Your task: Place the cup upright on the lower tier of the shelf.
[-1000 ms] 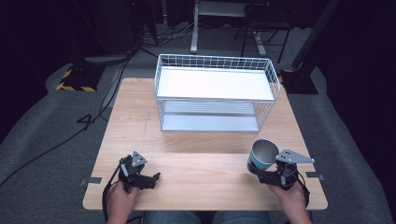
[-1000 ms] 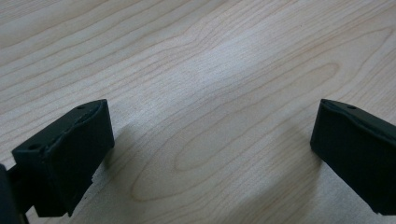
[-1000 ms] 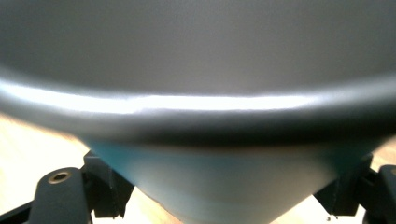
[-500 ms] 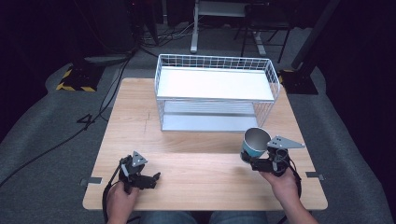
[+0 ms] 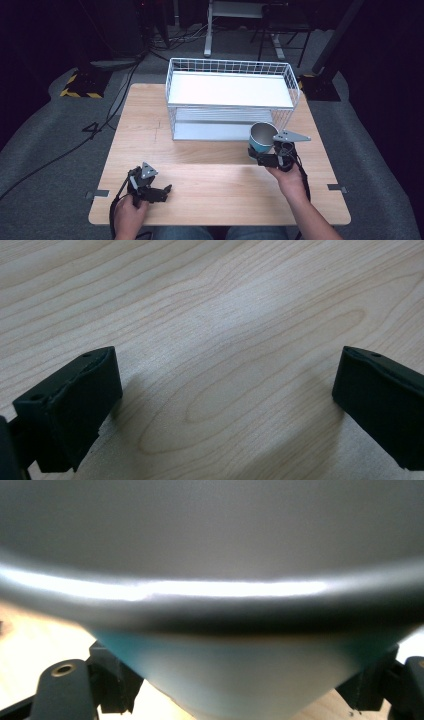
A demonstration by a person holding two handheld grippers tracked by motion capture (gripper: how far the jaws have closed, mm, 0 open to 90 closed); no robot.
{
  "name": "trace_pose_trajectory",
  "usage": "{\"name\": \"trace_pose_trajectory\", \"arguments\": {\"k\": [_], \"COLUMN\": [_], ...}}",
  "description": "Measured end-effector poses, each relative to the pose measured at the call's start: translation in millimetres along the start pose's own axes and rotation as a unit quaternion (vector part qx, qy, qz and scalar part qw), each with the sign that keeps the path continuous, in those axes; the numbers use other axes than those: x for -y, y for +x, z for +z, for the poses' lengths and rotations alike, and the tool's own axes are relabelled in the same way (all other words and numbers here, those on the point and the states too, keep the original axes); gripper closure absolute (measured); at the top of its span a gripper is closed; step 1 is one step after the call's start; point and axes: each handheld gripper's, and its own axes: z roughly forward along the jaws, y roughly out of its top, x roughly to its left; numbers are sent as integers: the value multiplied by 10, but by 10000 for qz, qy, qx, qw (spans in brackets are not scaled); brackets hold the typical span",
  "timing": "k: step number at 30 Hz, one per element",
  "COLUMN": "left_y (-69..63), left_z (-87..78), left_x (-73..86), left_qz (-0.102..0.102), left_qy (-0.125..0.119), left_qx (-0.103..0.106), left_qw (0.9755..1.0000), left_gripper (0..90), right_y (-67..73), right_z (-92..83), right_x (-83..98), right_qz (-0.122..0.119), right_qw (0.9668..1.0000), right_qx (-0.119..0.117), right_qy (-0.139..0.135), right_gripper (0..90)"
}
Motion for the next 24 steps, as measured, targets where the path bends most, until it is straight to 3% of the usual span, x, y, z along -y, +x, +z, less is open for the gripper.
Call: {"name": "trace_pose_trajectory", "arguments": {"k": [11, 17, 24], "left_y": [9, 9, 7], "left_z": [4, 4, 4], "left_x": [-13, -14, -13], "left_qz": [32, 32, 18], "left_qy": [27, 28, 25], "left_qx": [16, 16, 12], "left_qw": [10000, 10000, 10000], "left_gripper": [0, 0, 0], "right_y": [-32, -37, -51], "right_z": [382, 587, 807], "right_x": [-130, -196, -197], "right_qz": [31, 113, 174], "right_qw": [9999, 9997, 9995], "right_qx": [159, 177, 247], "right_qy": [-4, -156, -56], "right_gripper": [212, 212, 212]}}
